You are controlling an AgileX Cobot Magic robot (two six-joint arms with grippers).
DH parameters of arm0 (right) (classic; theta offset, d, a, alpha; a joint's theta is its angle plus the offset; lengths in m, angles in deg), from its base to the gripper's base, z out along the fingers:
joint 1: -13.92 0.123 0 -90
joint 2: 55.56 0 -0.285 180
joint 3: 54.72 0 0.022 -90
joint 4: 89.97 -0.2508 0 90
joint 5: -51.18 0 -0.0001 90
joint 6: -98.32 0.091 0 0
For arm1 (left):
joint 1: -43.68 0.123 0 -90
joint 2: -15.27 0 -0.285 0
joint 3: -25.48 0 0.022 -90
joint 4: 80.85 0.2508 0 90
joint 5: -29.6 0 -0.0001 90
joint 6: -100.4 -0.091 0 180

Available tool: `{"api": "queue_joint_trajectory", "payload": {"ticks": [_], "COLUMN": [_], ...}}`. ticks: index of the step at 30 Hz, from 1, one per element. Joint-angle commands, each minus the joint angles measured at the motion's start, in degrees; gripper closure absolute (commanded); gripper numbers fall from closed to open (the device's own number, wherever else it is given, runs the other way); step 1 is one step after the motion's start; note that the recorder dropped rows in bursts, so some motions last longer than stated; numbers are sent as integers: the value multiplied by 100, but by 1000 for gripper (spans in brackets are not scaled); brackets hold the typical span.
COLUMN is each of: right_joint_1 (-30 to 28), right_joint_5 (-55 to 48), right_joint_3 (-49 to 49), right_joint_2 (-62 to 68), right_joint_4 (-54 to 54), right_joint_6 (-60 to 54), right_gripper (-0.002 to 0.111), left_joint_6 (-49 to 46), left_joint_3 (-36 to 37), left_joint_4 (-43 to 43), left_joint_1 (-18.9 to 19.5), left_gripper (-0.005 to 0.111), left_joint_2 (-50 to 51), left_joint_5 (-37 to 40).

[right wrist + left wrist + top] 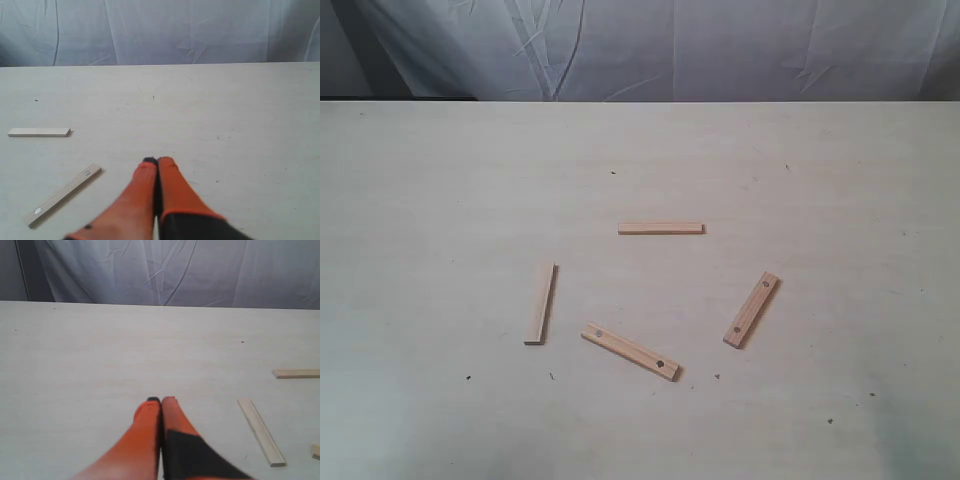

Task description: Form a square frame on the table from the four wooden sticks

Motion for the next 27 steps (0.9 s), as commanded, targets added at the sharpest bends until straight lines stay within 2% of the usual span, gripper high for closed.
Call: {"api": "queue_joint_trajectory", "payload": {"ticks": [1,21,25,27], "right_joint_1": [-34,-34,-34,-34], "right_joint_5": [38,75,652,1081], "right_joint_3": [-9,-9,-9,-9], "right_joint_2": [-32,-32,-32,-32], "right_joint_4": [-2,1,-143,-286], "right_joint_6": [-25,-25,-25,-25], "right_gripper": [108,108,108,108], "left_joint_6": [24,24,24,24], "left_joint_3": [25,25,25,25], "left_joint_4": [37,37,257,269], "left_joint_1": [-23,-23,-23,-23], "left_gripper": [107,107,107,107], "left_joint_2": [-37,-37,-37,-37], "left_joint_5": [-85,-85,-178,-465]}}
